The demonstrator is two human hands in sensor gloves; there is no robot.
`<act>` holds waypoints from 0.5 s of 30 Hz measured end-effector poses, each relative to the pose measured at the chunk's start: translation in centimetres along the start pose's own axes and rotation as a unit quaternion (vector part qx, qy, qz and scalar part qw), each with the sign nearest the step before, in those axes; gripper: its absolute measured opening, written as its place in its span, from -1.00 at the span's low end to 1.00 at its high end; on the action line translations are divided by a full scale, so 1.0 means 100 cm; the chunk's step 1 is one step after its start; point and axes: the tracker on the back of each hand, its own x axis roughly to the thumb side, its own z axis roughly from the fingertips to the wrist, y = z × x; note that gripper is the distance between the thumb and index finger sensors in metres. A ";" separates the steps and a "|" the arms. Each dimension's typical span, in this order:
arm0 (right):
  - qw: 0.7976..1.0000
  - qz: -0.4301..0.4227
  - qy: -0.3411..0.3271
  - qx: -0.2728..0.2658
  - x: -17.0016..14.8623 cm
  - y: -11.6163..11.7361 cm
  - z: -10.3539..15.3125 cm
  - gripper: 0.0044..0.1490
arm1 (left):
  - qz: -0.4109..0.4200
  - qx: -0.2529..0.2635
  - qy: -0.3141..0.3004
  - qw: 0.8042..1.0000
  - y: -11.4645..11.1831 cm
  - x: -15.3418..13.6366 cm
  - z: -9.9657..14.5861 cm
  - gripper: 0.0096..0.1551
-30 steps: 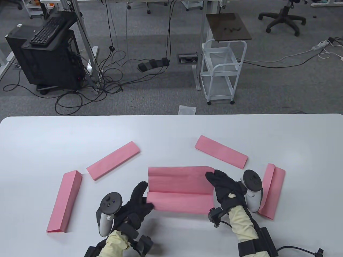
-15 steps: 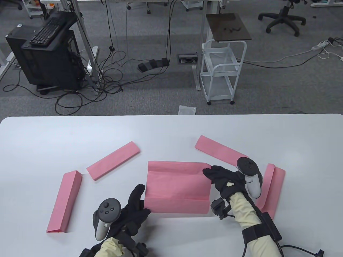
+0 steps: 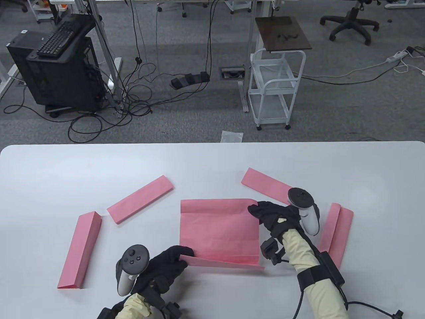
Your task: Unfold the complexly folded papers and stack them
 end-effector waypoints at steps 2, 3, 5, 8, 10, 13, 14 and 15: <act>1.000 -0.001 -0.002 -0.010 0.001 -0.002 -0.003 -0.50 | 0.012 -0.007 0.008 1.000 0.001 -0.002 0.000 -0.71; 1.000 -0.007 -0.001 -0.020 0.001 -0.004 -0.005 -0.50 | 0.011 -0.022 0.018 1.000 0.001 -0.004 0.000 -0.70; 0.999 -0.015 0.000 -0.034 0.002 -0.007 -0.006 -0.50 | -0.010 -0.059 0.050 0.997 0.001 -0.007 0.000 -0.69; 0.999 -0.010 0.001 -0.038 0.002 -0.007 -0.007 -0.50 | -0.041 -0.068 0.053 0.995 0.002 -0.005 -0.002 -0.68; 0.999 -0.002 0.001 -0.039 0.001 -0.005 -0.008 -0.50 | -0.045 -0.074 0.041 0.995 0.001 -0.004 -0.002 -0.67; 0.999 0.006 0.002 -0.046 0.001 -0.003 -0.008 -0.50 | -0.016 -0.109 0.024 0.994 -0.002 -0.004 0.000 -0.50; 0.999 0.006 0.002 -0.046 0.001 -0.004 -0.008 -0.50 | -0.005 -0.115 0.026 0.993 -0.003 -0.004 0.001 -0.37; 0.999 0.006 0.003 -0.045 0.001 -0.004 -0.008 -0.50 | 0.004 -0.115 0.026 0.993 -0.005 -0.005 0.001 -0.29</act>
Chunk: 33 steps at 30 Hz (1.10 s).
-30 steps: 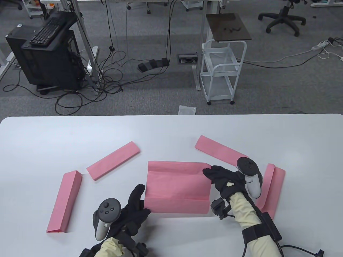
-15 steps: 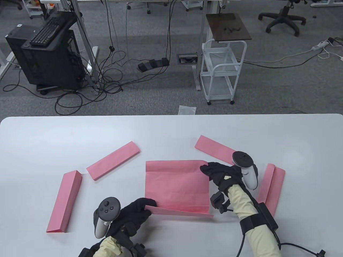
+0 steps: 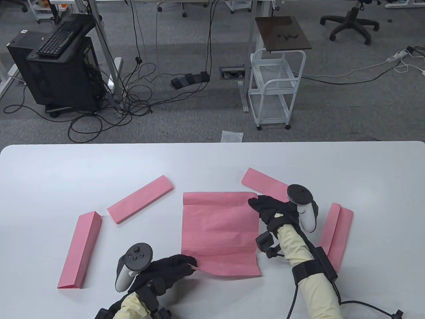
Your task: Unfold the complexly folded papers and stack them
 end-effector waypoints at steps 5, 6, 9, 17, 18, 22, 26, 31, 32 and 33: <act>1.000 0.017 -0.001 -0.019 0.001 -0.003 0.003 -0.50 | -0.106 0.080 0.033 0.991 -0.003 0.009 -0.002 -0.52; 1.000 0.012 -0.002 -0.021 0.001 -0.003 0.004 -0.50 | -0.123 0.076 0.028 0.989 -0.003 0.010 -0.002 -0.38; 1.000 0.008 -0.002 -0.022 0.002 -0.004 0.004 -0.50 | -0.135 0.086 0.027 0.987 -0.005 0.012 -0.001 -0.19; 1.000 0.020 -0.001 -0.019 0.003 0.004 0.000 -0.50 | -0.239 0.115 0.033 0.964 -0.008 0.017 0.002 -0.63; 1.000 0.020 0.000 -0.021 0.003 0.004 -0.001 -0.50 | -0.241 0.113 0.029 0.964 -0.009 0.017 0.003 -0.63; 0.999 0.016 0.012 -0.031 0.000 0.007 -0.009 -0.50 | -0.264 0.096 0.024 0.960 -0.007 0.018 0.001 -0.63; 0.999 0.027 0.023 -0.033 -0.002 0.010 -0.014 -0.50 | -0.276 -0.005 0.047 0.960 -0.011 0.012 -0.003 -0.55; 0.999 0.025 0.032 -0.027 -0.006 0.016 -0.021 -0.50 | -0.237 -0.036 0.064 0.969 -0.019 0.009 -0.015 -0.54; 0.999 0.024 0.033 -0.027 -0.006 0.016 -0.022 -0.50 | -0.251 -0.038 0.068 0.965 -0.020 0.010 -0.017 -0.57; 0.999 0.024 0.034 -0.027 -0.006 0.017 -0.022 -0.50 | -0.282 -0.044 0.076 0.956 -0.021 0.011 -0.021 -0.56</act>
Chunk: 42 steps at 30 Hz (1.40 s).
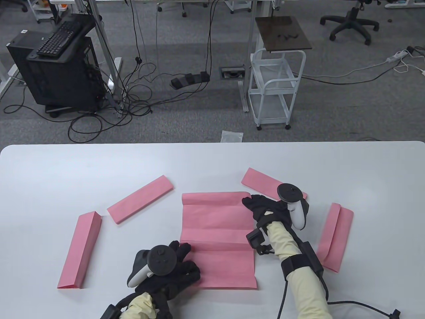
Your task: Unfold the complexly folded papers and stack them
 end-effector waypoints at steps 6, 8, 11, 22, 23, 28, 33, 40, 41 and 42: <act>1.000 0.011 0.007 0.005 -0.001 0.004 -0.004 -0.50 | -0.096 -0.064 0.047 0.992 -0.009 0.001 -0.016 -0.08; 1.000 0.012 0.011 0.006 -0.002 0.004 -0.005 -0.50 | -0.108 -0.079 0.057 0.989 -0.012 0.000 -0.018 0.04; 1.000 0.012 0.014 0.007 -0.003 0.004 -0.006 -0.50 | -0.138 -0.099 0.069 0.983 -0.014 0.002 -0.019 0.15; 0.991 0.127 -0.051 0.009 0.009 0.009 0.020 0.03 | -0.114 -0.151 0.078 0.979 -0.024 -0.005 -0.019 0.05; 0.981 0.178 -0.079 0.019 0.011 0.015 0.030 0.03 | -0.109 -0.151 0.078 0.979 -0.025 -0.005 -0.019 0.04; 0.853 0.460 -0.131 0.207 -0.028 0.087 0.096 -0.04 | -0.091 -0.159 0.078 0.980 -0.026 -0.009 -0.019 0.04; 0.817 0.508 -0.092 0.257 -0.067 0.122 0.095 0.03 | -0.108 -0.167 0.099 0.975 -0.033 -0.015 -0.018 0.05; 0.848 0.480 -0.029 0.223 -0.086 0.061 0.096 -0.07 | -0.123 -0.174 0.109 0.971 -0.034 -0.015 -0.019 0.04; 0.852 0.476 -0.021 0.220 -0.089 0.053 0.097 -0.09 | -0.124 -0.174 0.108 0.971 -0.034 -0.015 -0.019 0.04; 0.854 0.473 -0.014 0.215 -0.092 0.045 0.099 -0.10 | -0.121 -0.175 0.108 0.971 -0.034 -0.015 -0.019 0.04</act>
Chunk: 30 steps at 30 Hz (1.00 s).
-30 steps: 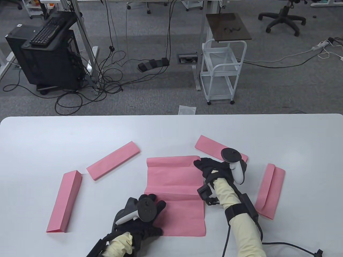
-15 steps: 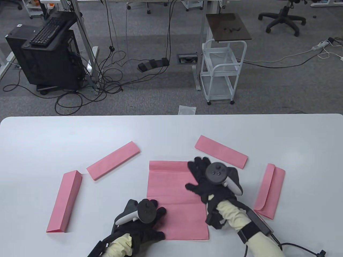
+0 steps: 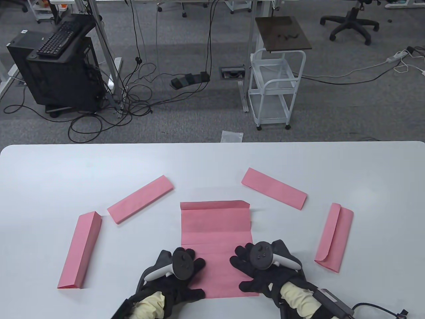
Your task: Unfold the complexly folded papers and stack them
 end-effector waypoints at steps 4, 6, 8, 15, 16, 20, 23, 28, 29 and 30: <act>1.000 -0.009 0.007 -0.007 -0.005 0.001 0.005 -0.11 | -0.001 -0.001 -0.002 1.000 0.000 0.000 0.000 0.05; 1.000 0.014 -0.007 -0.025 0.008 -0.004 0.008 -0.10 | -0.001 0.000 -0.002 1.000 0.000 0.000 0.000 0.05; 0.996 0.058 -0.039 -0.062 0.028 -0.007 0.010 -0.09 | -0.001 -0.001 -0.003 1.000 0.000 0.000 0.000 0.05; 0.995 0.066 -0.072 -0.023 0.071 -0.007 -0.035 -0.16 | 0.001 0.001 -0.005 1.000 0.000 0.000 0.000 0.05; 0.996 0.056 -0.067 -0.021 0.066 -0.009 -0.040 -0.19 | 0.001 0.001 -0.005 1.000 0.000 0.000 0.000 0.05; 0.998 -0.028 0.002 -0.054 0.027 -0.037 -0.053 -0.29 | -0.001 -0.003 -0.009 1.000 0.000 0.001 0.000 0.04; 0.994 -0.067 0.055 -0.067 0.001 -0.056 -0.056 -0.32 | -0.002 0.000 -0.010 1.000 0.000 0.001 0.000 0.04; 0.990 -0.081 0.083 -0.082 -0.005 -0.064 -0.056 -0.31 | -0.005 0.003 -0.009 1.000 0.000 0.001 0.000 0.04; 0.991 -0.067 0.080 -0.088 0.002 -0.066 -0.054 -0.32 | -0.004 0.002 -0.009 1.000 0.000 0.001 0.000 0.05; 0.991 -0.050 0.073 -0.097 0.008 -0.066 -0.052 -0.28 | -0.004 0.002 -0.008 1.000 0.000 0.001 0.000 0.04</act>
